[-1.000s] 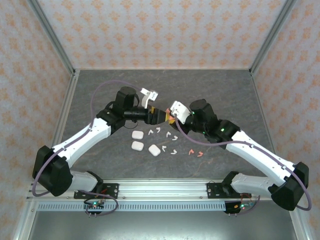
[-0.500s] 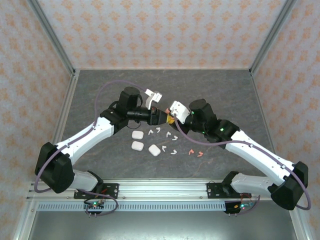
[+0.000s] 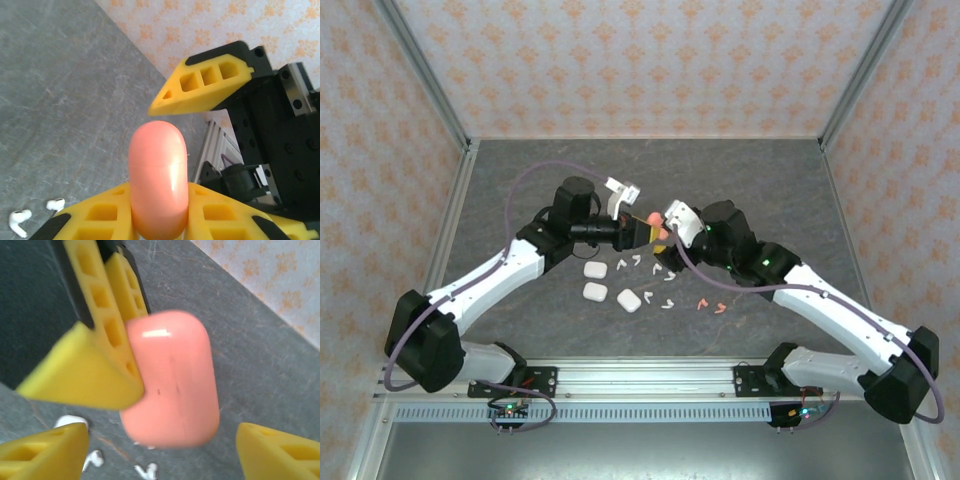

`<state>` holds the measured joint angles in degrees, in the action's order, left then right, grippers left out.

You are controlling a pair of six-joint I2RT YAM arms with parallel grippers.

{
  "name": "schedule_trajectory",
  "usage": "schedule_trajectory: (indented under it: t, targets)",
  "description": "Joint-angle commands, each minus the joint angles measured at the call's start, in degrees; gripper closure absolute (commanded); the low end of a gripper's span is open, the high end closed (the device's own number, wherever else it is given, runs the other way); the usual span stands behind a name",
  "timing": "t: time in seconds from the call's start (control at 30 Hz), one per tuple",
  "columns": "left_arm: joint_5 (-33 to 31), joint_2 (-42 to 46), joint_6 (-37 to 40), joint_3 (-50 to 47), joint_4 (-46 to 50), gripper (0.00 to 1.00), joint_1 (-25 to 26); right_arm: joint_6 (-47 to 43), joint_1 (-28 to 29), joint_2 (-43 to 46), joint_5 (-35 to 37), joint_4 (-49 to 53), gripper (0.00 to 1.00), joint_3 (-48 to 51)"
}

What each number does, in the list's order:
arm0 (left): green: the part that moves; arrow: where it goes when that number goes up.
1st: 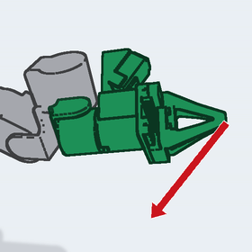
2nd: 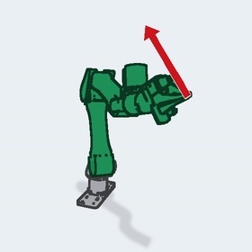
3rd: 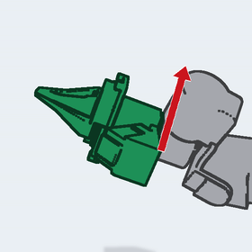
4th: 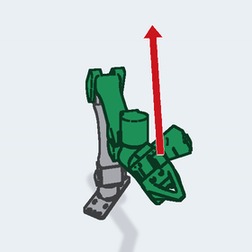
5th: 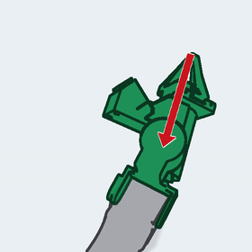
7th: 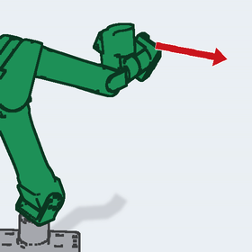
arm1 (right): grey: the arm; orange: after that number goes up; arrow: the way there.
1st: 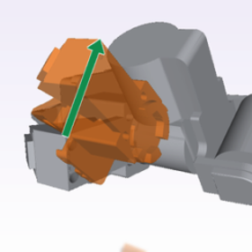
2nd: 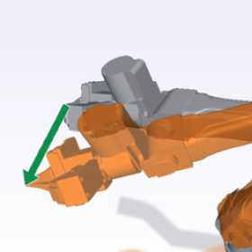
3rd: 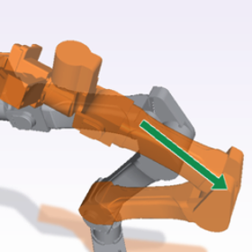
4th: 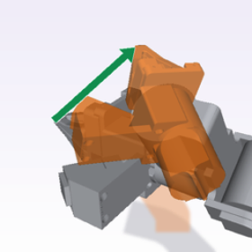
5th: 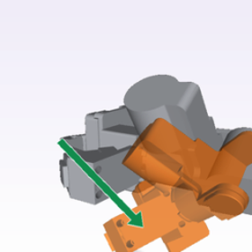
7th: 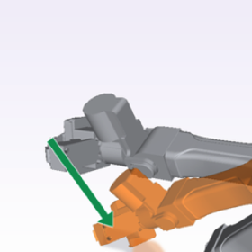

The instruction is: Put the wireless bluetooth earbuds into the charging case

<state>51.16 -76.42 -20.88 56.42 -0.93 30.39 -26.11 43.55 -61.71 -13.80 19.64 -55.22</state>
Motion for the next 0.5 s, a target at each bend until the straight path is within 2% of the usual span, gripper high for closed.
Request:
schedule_trajectory:
  t: [0.0, 0.13, 0.27, 0.37, 0.47]
  targets:
    - [-6.4, 3.7, 1.2, -3.5, -9.3, 0.86, 0.4, 5.6, -1.8, 3.7, -3.1, -3.1, 0.11, 2.2]
    - [-13.1, 7.0, 3.2, -11.4, -21.2, 0.95, 0.4, 13.0, -8.5, 6.3, -14.3, -6.8, 0.0, 5.0]
    - [-14.6, 9.4, 7.9, -16.4, -27.8, 0.98, 1.0, 23.1, -15.6, 7.1, -25.8, -15.8, 0.01, 8.7]
    - [-13.8, 11.4, 11.5, -18.8, -31.0, 0.99, 2.0, 29.6, -17.5, 6.4, -31.0, -24.8, 0.01, 11.0]
    - [-14.3, 13.5, 15.1, -20.8, -33.2, 1.0, 3.3, 32.2, -17.4, 4.5, -35.8, -29.9, 0.01, 11.0]
